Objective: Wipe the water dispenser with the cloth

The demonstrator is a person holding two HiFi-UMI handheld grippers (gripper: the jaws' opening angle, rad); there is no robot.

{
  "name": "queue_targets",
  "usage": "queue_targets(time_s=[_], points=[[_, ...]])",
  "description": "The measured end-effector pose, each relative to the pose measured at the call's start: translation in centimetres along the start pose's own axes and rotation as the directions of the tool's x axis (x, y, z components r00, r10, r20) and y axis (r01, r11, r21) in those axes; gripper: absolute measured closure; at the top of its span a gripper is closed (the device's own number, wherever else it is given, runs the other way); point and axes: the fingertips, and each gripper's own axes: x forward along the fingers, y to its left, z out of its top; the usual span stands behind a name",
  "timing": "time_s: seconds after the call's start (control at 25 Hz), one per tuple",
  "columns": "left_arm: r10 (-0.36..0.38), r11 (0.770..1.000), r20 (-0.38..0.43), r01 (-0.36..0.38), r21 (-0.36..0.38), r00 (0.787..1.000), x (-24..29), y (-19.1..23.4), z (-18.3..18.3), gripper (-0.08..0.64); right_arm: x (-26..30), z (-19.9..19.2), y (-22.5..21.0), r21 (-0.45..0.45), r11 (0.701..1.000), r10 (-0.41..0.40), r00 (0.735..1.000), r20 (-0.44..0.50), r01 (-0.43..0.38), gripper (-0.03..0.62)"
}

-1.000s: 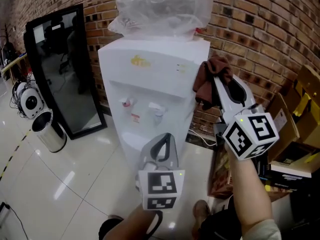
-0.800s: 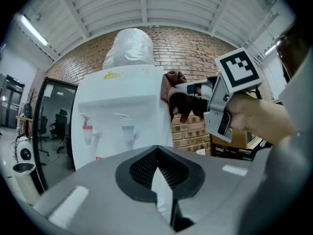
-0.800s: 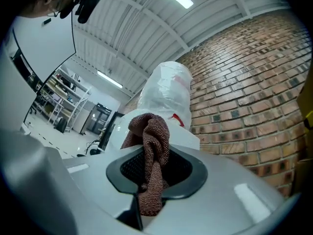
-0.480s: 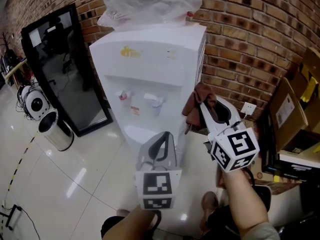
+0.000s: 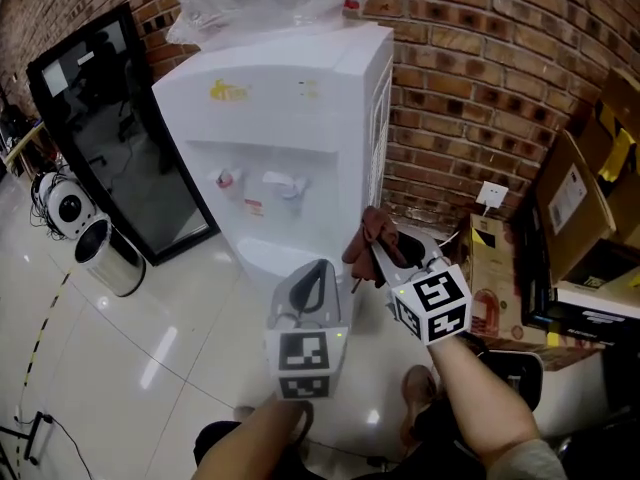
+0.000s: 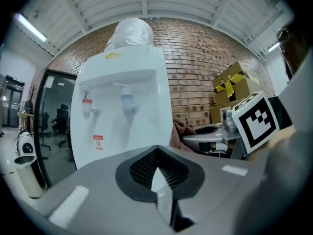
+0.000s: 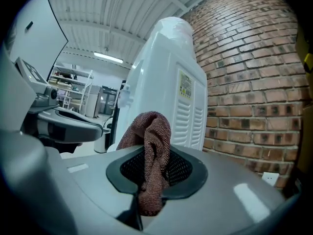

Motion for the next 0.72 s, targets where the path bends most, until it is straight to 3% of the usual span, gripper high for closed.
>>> queue_targets(time_s=[0.16, 0.4, 0.6, 0.72], points=[[0.009, 1.000, -0.033, -0.009, 0.001, 0.999, 0.0, -0.2, -2.9, 0.560, 0.7, -2.9, 0.2, -0.020, 1.000, -0.007, 0.999, -0.052, 0.006, 0.499], [0.034, 0.998, -0.107, -0.040, -0.057, 0.994, 0.0, 0.1, -8.4, 0.560, 1.8, -9.3, 0.8, -0.016, 0.999, -0.038, 0.989, -0.145, 0.036, 0.499], [0.072, 0.997, -0.142, -0.074, -0.010, 0.987, 0.4, 0.3, -13.2, 0.560, 2.7, -13.7, 1.1, -0.027, 0.998, -0.056, 0.977, -0.207, 0.052, 0.499], [0.078, 0.997, -0.186, -0.071, 0.040, 0.979, 0.6, 0.4, -16.7, 0.560, 3.2, -16.4, 1.1, 0.031, 0.996, -0.075, 0.969, -0.236, 0.085, 0.500]])
